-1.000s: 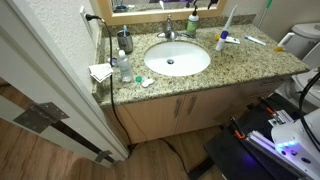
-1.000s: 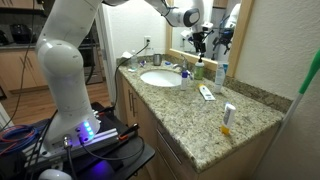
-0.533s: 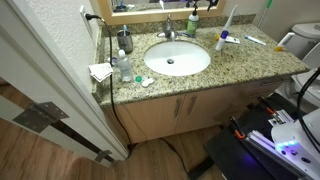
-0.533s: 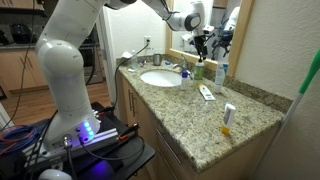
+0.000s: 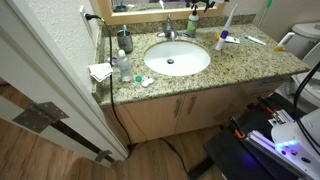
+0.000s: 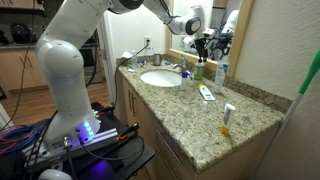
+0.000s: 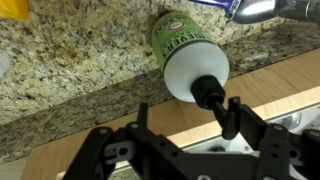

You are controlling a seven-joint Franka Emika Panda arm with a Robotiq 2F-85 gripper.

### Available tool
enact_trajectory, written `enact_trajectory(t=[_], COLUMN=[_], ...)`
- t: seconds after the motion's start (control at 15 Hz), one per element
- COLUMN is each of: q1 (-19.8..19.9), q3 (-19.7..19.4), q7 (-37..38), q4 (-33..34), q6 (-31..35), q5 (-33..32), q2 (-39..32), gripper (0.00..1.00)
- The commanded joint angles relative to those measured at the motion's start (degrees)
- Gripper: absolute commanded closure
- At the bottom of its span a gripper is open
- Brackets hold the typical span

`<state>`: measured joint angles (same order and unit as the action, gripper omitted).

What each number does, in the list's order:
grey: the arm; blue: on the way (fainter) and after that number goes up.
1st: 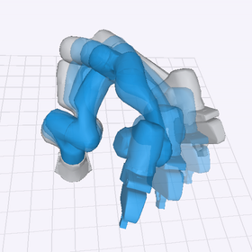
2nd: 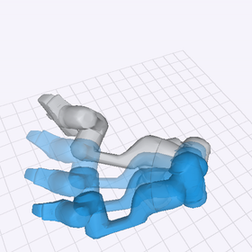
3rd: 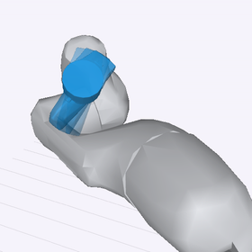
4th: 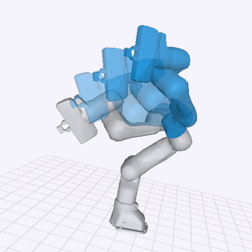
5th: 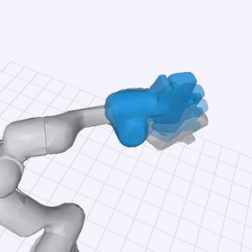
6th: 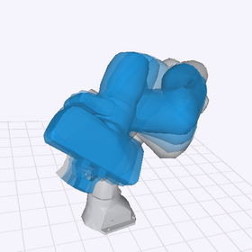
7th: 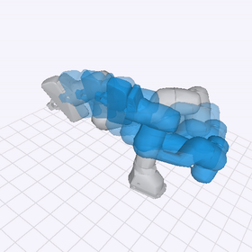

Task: Move the pump bottle forwards

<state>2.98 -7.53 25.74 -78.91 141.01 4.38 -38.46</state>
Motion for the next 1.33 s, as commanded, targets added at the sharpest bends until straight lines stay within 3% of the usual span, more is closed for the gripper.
enact_trajectory(t=[0.0,0.53,0.67,1.27], q1=[0.0,-0.1,-0.1,-1.5], q3=[0.1,0.7,0.5,-1.2], q7=[-0.4,-0.6,-0.3,3.5], q4=[2.5,3.0,3.1,2.2], q6=[0.3,0.3,-0.1,-6.9], q5=[0.8,1.2,1.1,-0.4], q2=[-2.0,-2.6,-2.5,3.7], gripper=[0.40,0.97,0.93,0.93])
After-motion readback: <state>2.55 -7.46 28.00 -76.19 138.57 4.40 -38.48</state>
